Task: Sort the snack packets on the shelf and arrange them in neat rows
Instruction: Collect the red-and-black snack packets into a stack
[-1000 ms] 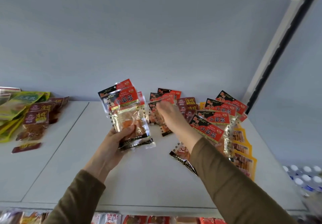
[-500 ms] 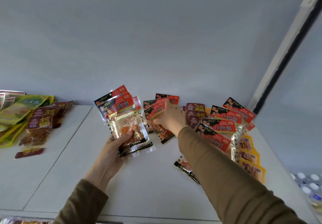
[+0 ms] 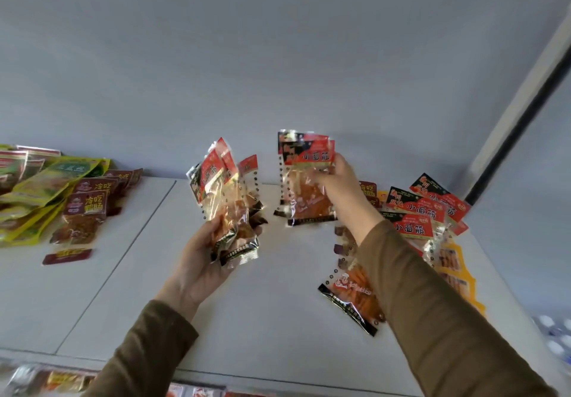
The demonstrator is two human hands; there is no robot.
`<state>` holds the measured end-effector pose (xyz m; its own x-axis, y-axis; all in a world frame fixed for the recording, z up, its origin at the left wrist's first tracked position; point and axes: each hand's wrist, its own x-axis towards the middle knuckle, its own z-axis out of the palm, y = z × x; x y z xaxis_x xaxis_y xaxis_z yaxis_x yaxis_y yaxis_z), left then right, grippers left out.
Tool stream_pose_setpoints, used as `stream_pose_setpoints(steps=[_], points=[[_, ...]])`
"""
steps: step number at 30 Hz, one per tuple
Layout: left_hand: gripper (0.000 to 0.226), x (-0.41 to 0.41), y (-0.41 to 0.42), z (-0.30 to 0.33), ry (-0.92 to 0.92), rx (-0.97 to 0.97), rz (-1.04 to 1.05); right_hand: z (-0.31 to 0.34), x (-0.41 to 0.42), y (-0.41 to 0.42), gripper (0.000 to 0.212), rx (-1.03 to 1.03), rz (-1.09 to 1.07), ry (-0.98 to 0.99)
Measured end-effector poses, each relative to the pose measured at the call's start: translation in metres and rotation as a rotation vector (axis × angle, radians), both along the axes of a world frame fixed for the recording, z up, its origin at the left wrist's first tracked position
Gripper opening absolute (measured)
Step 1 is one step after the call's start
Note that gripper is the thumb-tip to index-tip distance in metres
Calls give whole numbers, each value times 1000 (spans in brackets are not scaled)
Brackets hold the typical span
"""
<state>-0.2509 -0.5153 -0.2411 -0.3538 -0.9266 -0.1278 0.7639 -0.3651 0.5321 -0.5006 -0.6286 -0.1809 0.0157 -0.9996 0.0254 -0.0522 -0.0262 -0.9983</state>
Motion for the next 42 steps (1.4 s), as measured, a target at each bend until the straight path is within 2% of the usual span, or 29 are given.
stream_pose_setpoints(steps=[6,10,13,17,22,26,28,30,31,33,35,39,42], points=[[51,7,-3,-1,187,-32,-119,23,-26,10,38,48,48,-391],[85,4,-5,0,226,-72,-153,26,-27,18,41,73,73,-427],[101,1,-4,3,228,-84,-167,31,-24,25,42,63,88,-430],[108,0,-1,5,224,-64,-148,36,-22,32,45,33,131,-413],[73,2,-2,3,-33,43,-8,47,-25,44,50,-49,302,-509],[63,-3,-4,5,-407,83,121,43,-20,46,45,-13,433,-556],[53,-11,-5,10,-521,45,138,38,-8,48,46,21,486,-502],[43,-19,-2,18,-578,3,113,30,12,52,49,54,452,-345],[49,-22,0,23,-579,-8,100,23,23,53,54,61,380,-226],[73,-22,2,31,-541,5,86,8,41,58,67,18,225,-7],[83,-20,6,36,-579,-12,96,-4,57,62,74,-73,142,136],[67,-19,10,40,-777,-83,182,-26,86,67,69,-178,101,148],[56,-4,12,38,-732,-35,278,-33,106,66,76,-173,71,138]])
